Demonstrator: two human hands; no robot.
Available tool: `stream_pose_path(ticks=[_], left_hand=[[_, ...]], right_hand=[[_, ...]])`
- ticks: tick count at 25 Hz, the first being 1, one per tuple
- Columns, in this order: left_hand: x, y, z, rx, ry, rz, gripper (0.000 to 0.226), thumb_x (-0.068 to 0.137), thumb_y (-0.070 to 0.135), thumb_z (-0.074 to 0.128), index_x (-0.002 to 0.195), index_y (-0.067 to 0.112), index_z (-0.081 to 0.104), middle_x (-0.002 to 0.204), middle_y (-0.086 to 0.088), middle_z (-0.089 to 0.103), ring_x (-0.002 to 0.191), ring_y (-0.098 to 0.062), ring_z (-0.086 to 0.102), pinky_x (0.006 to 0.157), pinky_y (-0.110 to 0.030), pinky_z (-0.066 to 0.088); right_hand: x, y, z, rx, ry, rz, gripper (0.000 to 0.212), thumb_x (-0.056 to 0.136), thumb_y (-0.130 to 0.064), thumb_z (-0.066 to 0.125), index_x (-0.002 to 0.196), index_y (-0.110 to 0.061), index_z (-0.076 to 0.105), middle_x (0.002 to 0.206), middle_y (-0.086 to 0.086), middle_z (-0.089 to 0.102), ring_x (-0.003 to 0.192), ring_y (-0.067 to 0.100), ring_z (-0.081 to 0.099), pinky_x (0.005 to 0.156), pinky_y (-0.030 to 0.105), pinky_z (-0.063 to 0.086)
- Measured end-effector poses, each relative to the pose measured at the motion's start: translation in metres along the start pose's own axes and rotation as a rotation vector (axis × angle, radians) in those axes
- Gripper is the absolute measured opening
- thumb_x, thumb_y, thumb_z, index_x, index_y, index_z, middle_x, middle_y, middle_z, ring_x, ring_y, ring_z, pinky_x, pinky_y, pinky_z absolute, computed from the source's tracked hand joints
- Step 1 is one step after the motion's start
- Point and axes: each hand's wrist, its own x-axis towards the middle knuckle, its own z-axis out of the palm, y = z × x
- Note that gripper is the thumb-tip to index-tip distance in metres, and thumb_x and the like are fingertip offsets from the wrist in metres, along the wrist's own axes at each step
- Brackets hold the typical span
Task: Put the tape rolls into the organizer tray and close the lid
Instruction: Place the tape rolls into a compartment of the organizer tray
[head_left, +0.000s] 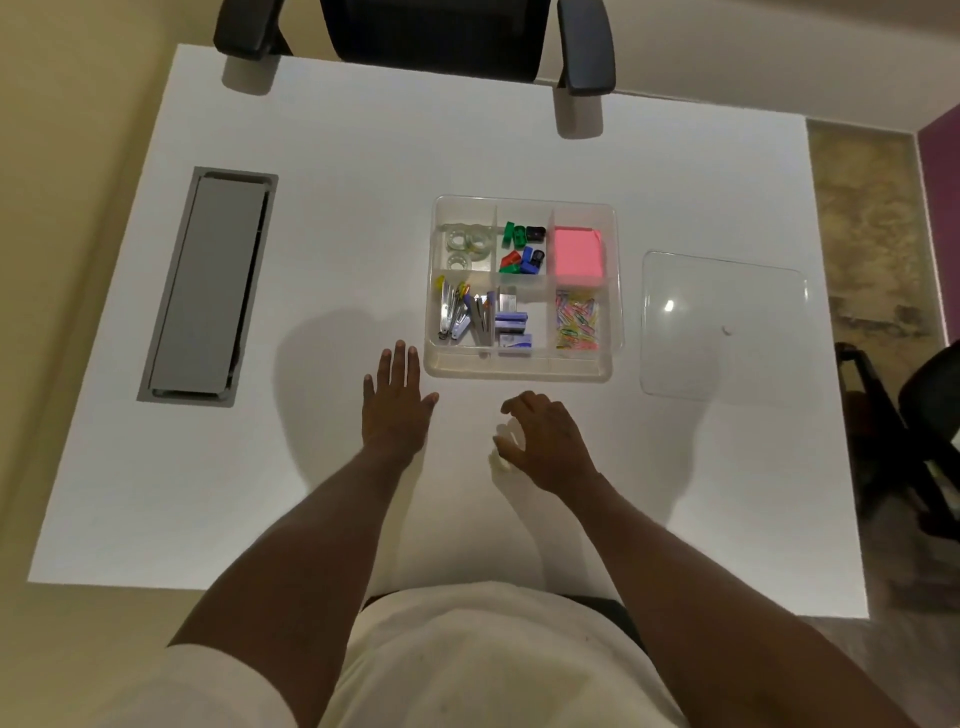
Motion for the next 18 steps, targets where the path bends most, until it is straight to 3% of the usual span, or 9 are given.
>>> stream_pose_path(ticks=[4,9,18], left_hand=[[0.0,-0.002,0.0,-0.005,0.012,0.014,0.077,0.107,0.049,0.033,0.163,0.018,-0.008,0.173,-0.004,-0.013,0.16,-0.025,-0.009,0.13,-0.051,0.009],[0.001,-0.004,0.003,-0.018,0.022,0.018,0.076,0.107,0.049,0.034,0.163,0.019,-0.008,0.173,-0.004,-0.013,0.16,-0.025,-0.009,0.13,-0.052,0.01],[0.002,-0.005,0.006,-0.022,0.036,0.021,0.079,0.106,0.051,0.036,0.164,0.019,-0.008,0.173,-0.005,-0.013,0.16,-0.026,-0.008,0.13,-0.052,0.011]], right_hand=[[-0.022,0.006,0.015,-0.038,-0.128,0.082,0.056,0.081,-0.055,0.07,0.126,-0.025,0.056,0.123,-0.005,0.057,0.107,0.02,0.055,0.093,0.037,0.044],[-0.026,0.002,0.019,-0.032,-0.187,0.065,0.055,0.08,-0.039,0.077,0.128,-0.021,0.056,0.125,-0.001,0.054,0.111,0.024,0.055,0.093,0.036,0.044],[0.048,-0.017,-0.023,0.029,0.022,-0.041,0.056,0.083,-0.044,0.075,0.128,-0.018,0.056,0.123,0.001,0.056,0.101,0.018,0.056,0.087,0.031,0.048]])
